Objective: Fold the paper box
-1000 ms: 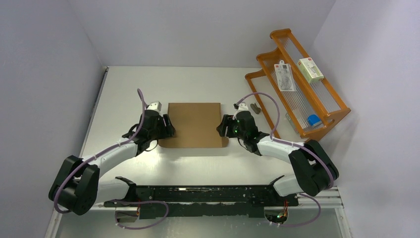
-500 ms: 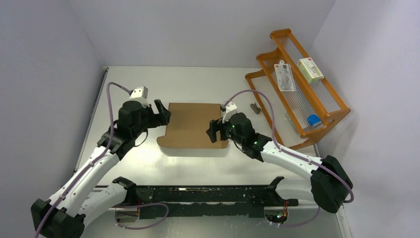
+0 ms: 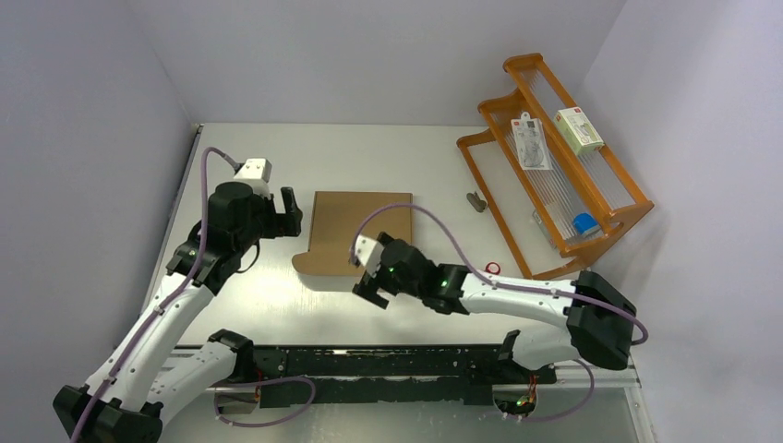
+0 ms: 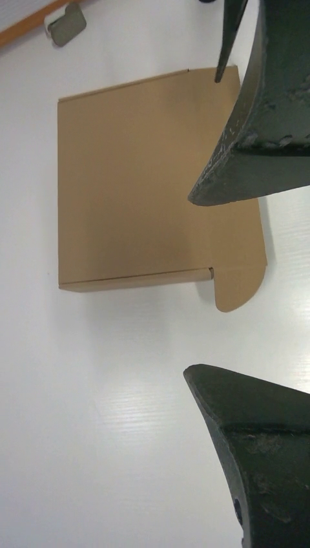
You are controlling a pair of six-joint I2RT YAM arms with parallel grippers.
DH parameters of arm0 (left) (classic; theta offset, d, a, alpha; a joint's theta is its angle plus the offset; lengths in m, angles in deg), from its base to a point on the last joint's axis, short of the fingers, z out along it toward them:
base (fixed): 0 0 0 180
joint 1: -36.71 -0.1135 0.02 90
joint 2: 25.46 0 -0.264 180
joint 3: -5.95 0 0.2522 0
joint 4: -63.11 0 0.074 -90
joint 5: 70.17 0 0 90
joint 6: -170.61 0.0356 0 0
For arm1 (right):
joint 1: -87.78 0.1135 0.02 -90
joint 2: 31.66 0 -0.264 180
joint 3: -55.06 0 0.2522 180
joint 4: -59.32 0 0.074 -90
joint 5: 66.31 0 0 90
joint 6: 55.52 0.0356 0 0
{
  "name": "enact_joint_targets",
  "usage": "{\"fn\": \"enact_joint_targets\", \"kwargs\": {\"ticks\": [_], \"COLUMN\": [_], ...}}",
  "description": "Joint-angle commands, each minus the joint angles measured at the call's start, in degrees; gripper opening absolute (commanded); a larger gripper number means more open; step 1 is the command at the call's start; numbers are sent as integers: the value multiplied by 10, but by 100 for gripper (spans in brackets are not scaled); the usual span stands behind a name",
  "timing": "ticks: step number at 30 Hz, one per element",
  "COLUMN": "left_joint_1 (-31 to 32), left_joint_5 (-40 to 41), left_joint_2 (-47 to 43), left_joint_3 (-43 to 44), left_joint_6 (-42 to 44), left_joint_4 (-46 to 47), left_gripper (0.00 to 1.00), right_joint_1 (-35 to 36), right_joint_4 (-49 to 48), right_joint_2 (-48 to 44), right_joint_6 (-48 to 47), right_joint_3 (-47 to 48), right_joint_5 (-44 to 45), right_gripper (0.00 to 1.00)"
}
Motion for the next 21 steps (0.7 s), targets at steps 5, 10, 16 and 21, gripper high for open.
{"fn": "enact_joint_targets", "kwargs": {"ticks": [5, 10, 16, 21], "left_joint_1": [-21, -24, -42, -50], "left_joint_5": [-3, 36, 31, 16], "left_joint_2": [-33, -57, -64, -57], "left_joint_3": [-30, -32, -35, -33], "left_joint_6": [51, 47, 45, 46], "left_joint_4": [-27, -29, -27, -27], "left_gripper": [97, 97, 97, 96], "right_joint_1": [86, 117, 140, 145], "right_joint_4": [19, -70, -125, -154], "right_joint_2": [82, 128, 184, 241], "right_joint_6": [-153, -226, -275, -307], "right_joint_3": [61, 41, 44, 50], "right_joint_5": [113, 200, 253, 297], "right_gripper": [99, 94, 88, 84]}}
